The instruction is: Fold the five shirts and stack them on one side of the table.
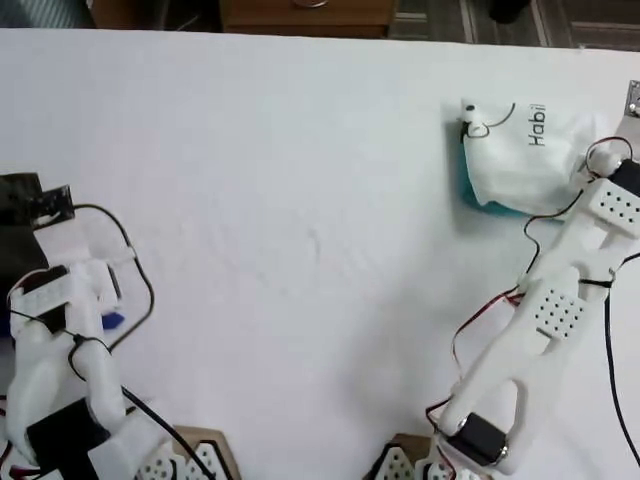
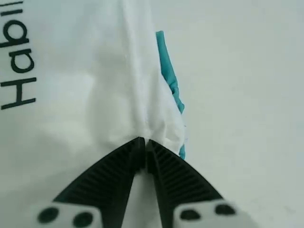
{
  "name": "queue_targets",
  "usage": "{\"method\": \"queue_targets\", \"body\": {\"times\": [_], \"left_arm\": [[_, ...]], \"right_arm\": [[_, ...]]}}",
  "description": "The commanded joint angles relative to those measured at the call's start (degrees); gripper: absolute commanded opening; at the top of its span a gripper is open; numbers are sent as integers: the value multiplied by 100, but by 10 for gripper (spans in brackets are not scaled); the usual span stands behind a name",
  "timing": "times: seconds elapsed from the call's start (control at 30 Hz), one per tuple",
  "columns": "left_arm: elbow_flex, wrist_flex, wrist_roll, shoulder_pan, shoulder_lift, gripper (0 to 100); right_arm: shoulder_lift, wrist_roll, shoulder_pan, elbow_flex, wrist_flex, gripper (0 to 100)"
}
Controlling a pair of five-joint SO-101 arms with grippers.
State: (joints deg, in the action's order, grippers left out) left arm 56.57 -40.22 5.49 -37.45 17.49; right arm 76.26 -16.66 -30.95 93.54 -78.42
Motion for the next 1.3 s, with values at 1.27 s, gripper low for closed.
{"method": "queue_targets", "body": {"times": [1.27], "left_arm": [[-13, 79, -79, 70, 9, 26]], "right_arm": [[-11196, 35, 2044, -10752, -1226, 55]]}}
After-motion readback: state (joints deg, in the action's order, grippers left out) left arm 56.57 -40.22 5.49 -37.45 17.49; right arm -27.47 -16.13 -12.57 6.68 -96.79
